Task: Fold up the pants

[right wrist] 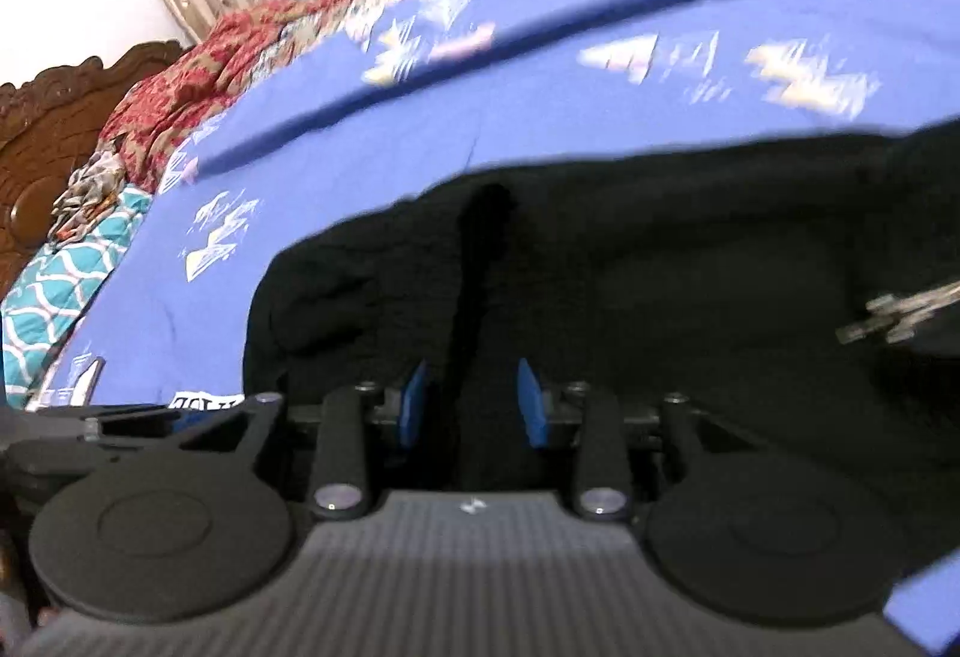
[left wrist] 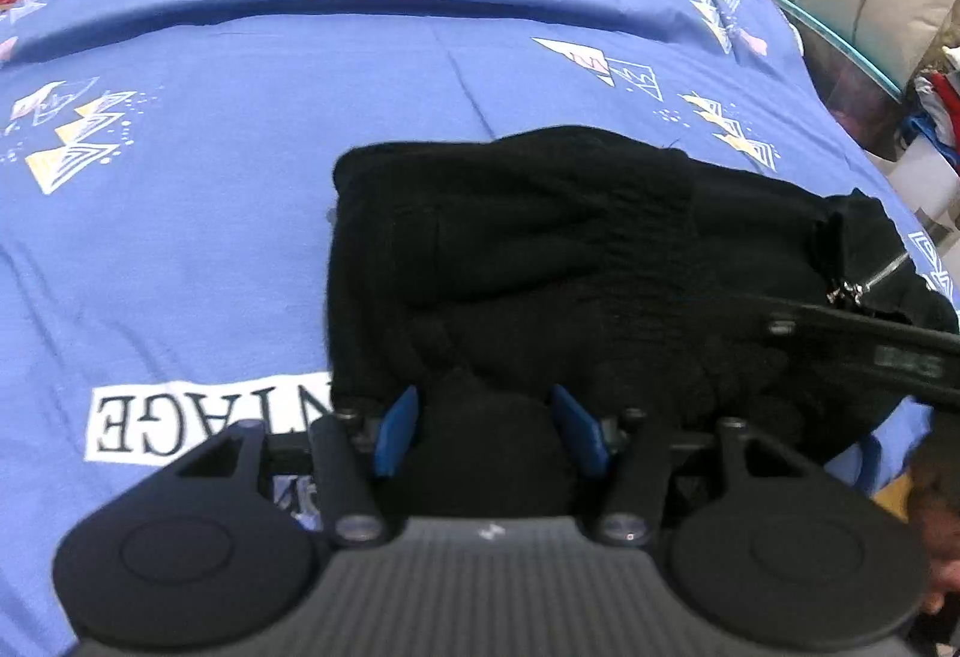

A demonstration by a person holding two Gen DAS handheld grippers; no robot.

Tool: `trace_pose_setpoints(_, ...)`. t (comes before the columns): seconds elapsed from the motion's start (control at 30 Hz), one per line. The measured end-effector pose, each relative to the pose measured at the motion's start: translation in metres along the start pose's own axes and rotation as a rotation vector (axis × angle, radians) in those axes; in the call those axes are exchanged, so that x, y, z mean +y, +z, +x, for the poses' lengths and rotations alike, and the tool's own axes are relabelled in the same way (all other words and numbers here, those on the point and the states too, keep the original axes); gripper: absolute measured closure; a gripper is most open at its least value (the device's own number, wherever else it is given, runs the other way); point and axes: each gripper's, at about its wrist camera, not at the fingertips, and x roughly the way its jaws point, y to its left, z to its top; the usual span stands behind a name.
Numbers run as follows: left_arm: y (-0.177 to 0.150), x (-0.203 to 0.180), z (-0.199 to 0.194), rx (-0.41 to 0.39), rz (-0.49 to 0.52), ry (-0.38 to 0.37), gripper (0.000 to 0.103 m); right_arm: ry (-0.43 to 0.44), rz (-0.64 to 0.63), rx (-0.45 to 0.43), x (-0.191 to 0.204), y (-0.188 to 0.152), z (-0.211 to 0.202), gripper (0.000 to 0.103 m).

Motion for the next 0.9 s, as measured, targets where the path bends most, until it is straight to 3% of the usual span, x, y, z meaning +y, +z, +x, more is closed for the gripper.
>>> trace_pose_setpoints(0.13, 0.004, -0.004, -0.013, 0.000, -0.006, 0.025, 0.041, 0.001, 0.043, -0.076, -0.019, -0.006, -0.041, 0.062)
trace_pose_setpoints(0.23, 0.008, -0.013, -0.020, -0.008, 0.021, 0.054, 0.035, -0.048, 0.079, -0.113, -0.037, -0.012, -0.063, 0.062)
trace_pose_setpoints(0.43, 0.017, -0.027, -0.023, 0.014, 0.045, 0.089, 0.035, -0.154, 0.190, -0.197, -0.078, -0.015, -0.093, 0.061)
trace_pose_setpoints(0.57, 0.021, -0.034, -0.019, 0.020, 0.072, 0.110, 0.035, -0.167, 0.309, -0.247, -0.108, -0.014, -0.105, 0.060)
trace_pose_setpoints(0.8, 0.023, -0.040, 0.017, 0.094, 0.084, 0.164, 0.034, -0.183, 0.402, -0.176, -0.139, -0.029, -0.078, 0.062)
trace_pose_setpoints(0.9, 0.026, -0.032, 0.031, 0.116, 0.046, 0.186, 0.026, -0.168, 0.388, -0.181, -0.141, -0.036, -0.071, 0.062)
